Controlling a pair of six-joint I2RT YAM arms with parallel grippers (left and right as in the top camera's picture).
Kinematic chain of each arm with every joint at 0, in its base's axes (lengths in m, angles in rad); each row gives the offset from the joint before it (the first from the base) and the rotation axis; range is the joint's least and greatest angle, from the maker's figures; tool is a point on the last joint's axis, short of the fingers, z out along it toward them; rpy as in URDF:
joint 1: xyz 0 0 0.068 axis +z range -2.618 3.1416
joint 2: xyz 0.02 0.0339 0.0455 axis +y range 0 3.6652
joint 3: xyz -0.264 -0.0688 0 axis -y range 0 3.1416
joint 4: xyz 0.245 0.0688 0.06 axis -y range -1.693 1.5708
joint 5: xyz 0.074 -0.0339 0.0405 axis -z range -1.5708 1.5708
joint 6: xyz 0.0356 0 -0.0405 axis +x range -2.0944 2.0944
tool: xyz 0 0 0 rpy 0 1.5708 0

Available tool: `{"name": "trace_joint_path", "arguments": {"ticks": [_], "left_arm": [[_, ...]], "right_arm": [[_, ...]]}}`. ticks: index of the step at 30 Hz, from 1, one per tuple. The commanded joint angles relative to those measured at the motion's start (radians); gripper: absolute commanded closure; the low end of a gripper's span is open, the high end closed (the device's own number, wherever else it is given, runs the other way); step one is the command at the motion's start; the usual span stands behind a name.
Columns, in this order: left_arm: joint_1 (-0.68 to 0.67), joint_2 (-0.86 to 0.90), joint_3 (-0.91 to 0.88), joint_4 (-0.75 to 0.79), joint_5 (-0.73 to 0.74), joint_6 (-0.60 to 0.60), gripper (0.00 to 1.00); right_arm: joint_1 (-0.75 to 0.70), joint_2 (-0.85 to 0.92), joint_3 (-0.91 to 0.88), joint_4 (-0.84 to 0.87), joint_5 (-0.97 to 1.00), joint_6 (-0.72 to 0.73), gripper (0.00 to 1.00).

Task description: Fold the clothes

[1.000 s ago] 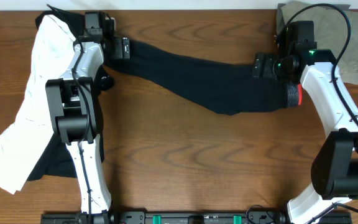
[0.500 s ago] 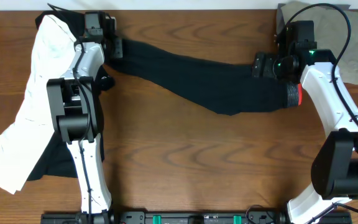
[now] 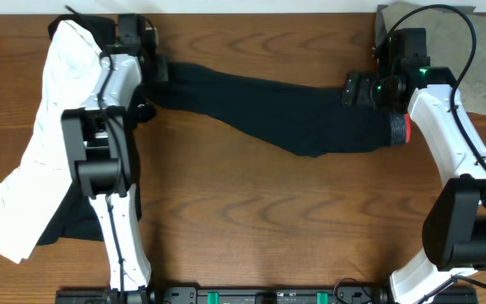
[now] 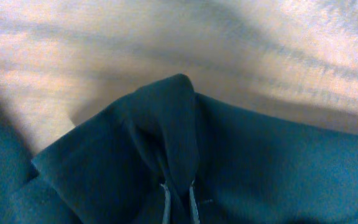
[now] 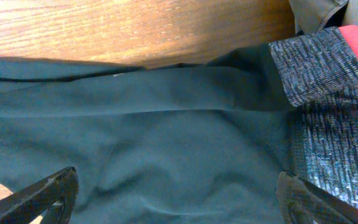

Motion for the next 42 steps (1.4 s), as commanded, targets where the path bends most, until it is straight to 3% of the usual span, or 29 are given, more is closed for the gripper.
{"name": "trace_joint_path", "arguments": {"ticks": [1,8,18,27,42], "left_arm": [[0.045,-0.157,-0.001,-0.068,-0.012,-0.048,0.94],[0.090,-0.360,-0.001,-0.238,-0.012,-0.048,0.94],[0.114,-0.474,-0.001,-0.383,-0.012,-0.042,0.94],[-0.043,-0.488,-0.005,-0.485,-0.012,-0.039,0.94],[-0.238,-0.377,-0.055,-0.477,-0.012,-0.071,0.94]], "right_arm": [[0.005,-0.012,0.022,0.003,-0.008,-0.010,0.01],[0.006,-0.012,0.022,0.001,-0.037,-0.011,0.01],[0.006,-0.012,0.022,-0.013,-0.077,-0.011,0.01],[0.010,-0.012,0.022,-0.028,-0.076,-0.019,0.01],[0.009,-0.012,0.022,-0.037,-0.076,-0.049,0.01]]}}
